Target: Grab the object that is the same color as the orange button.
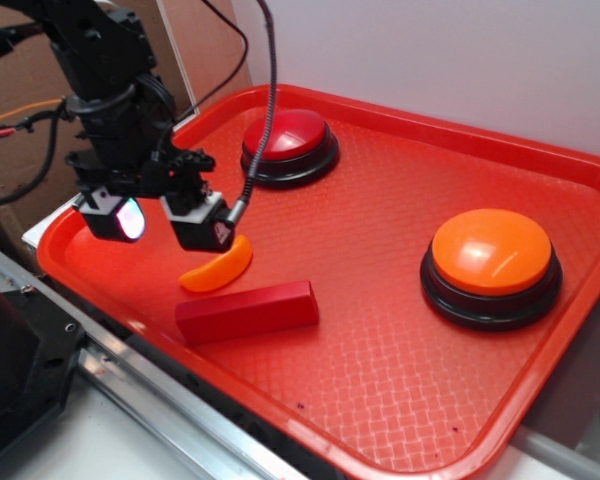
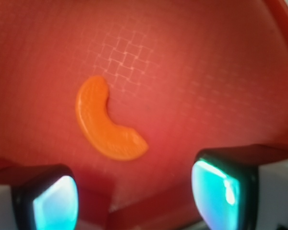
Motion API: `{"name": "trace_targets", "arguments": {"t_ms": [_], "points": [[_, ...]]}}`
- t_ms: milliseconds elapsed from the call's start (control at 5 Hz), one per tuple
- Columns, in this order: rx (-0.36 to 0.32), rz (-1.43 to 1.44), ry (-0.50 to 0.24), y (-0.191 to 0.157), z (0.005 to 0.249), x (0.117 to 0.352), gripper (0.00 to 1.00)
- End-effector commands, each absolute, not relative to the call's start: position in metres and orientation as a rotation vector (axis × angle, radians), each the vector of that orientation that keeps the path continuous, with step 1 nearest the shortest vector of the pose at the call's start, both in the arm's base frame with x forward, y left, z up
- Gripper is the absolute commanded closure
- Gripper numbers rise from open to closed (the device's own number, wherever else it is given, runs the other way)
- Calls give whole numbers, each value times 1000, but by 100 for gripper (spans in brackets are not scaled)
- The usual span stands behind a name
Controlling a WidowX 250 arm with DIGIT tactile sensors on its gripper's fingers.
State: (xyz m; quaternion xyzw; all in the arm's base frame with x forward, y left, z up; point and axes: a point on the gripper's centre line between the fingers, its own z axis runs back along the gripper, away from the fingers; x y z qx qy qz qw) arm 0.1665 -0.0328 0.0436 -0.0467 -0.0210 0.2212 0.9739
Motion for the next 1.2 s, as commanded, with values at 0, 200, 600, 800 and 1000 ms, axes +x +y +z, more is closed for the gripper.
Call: {"name": "trace_targets", "arguments": {"t_ms": [0, 200, 600, 800, 1000], "points": [[-186, 392, -12, -45, 15, 181, 0], [-173, 380, 2, -50, 4, 182, 0], [-172, 413, 2, -47, 3, 180, 100], [-166, 419, 0, -47, 3, 179, 100], [-152, 409, 1, -47, 3, 179, 100]]}}
